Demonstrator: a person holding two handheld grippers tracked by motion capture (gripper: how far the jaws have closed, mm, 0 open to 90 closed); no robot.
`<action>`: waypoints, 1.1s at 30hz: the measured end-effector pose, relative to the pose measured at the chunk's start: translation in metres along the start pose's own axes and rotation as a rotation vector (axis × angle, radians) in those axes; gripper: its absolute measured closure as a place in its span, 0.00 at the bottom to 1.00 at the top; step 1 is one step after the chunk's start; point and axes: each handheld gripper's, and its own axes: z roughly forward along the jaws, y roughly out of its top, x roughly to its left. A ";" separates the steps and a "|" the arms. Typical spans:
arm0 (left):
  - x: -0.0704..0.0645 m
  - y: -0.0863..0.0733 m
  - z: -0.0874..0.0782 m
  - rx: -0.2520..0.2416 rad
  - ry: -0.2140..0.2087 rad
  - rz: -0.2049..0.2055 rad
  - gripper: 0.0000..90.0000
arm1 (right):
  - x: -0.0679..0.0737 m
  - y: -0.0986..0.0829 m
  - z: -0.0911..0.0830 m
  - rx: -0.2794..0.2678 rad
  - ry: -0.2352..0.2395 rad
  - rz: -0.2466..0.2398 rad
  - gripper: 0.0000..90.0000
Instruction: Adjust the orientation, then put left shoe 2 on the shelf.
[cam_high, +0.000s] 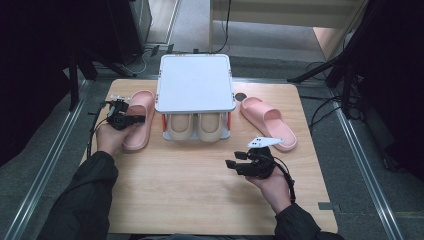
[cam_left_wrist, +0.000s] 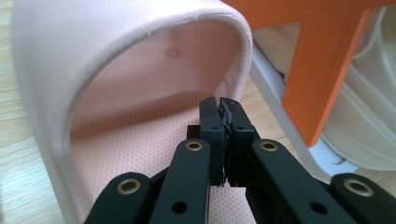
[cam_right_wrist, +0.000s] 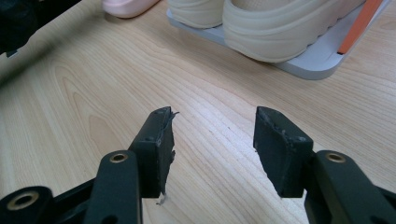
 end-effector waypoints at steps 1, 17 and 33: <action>0.000 0.000 0.001 -0.004 -0.003 -0.009 0.98 | 0.000 0.000 0.000 0.000 0.000 0.000 0.53; 0.012 0.002 -0.051 -0.079 0.034 -0.052 0.75 | -0.001 0.005 0.003 -0.006 0.015 -0.011 0.53; 0.041 -0.013 -0.059 -0.080 0.103 -0.108 0.55 | 0.001 0.011 0.010 0.006 0.030 -0.027 0.53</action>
